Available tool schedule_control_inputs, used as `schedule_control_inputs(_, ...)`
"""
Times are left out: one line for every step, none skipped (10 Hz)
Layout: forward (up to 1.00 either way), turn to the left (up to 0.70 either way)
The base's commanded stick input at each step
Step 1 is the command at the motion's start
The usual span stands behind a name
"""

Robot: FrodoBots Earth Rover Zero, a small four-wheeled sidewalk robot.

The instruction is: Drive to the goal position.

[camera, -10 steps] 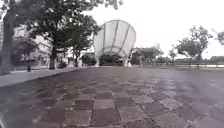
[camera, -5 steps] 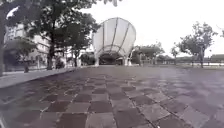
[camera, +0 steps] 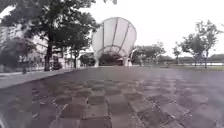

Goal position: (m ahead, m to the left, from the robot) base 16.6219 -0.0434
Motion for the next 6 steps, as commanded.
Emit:
schedule_control_inputs(1.00, 0.00)
schedule_control_inputs(1.00, 0.00)
schedule_control_inputs(1.00, 0.00)
schedule_control_inputs(1.00, 0.00)
schedule_control_inputs(1.00, 0.00)
schedule_control_inputs(1.00, 0.00)
